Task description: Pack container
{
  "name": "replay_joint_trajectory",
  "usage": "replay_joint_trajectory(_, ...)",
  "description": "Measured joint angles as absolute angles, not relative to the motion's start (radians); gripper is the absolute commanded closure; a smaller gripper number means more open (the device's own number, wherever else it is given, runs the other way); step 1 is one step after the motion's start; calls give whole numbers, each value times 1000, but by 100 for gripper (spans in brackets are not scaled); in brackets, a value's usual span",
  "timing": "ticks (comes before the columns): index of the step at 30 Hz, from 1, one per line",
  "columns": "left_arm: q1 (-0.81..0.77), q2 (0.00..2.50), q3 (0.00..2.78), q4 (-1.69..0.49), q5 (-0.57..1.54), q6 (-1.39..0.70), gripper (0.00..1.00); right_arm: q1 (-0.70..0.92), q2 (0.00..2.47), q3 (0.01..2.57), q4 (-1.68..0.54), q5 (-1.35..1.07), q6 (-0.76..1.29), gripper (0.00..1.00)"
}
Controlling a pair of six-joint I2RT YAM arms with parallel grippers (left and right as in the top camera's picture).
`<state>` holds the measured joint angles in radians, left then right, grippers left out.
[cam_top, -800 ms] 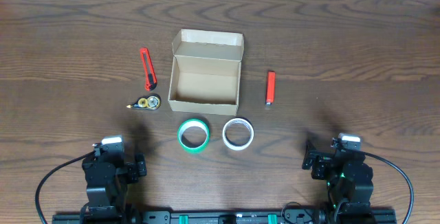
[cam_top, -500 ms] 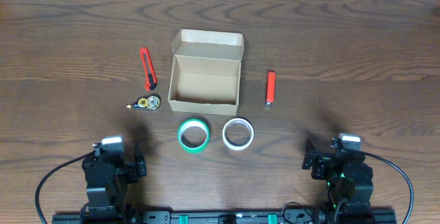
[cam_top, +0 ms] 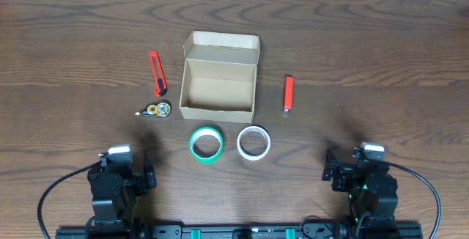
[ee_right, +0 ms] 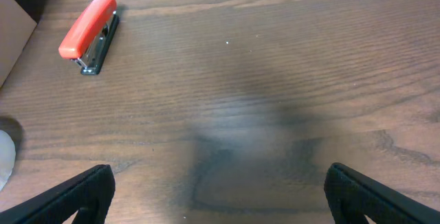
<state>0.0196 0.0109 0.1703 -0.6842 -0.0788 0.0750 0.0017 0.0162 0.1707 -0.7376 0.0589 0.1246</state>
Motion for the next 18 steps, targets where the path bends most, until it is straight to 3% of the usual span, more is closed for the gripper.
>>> replay_joint_trajectory(18,20,11,170,-684,-79,75,5,2,17,170,-703,34,125,1)
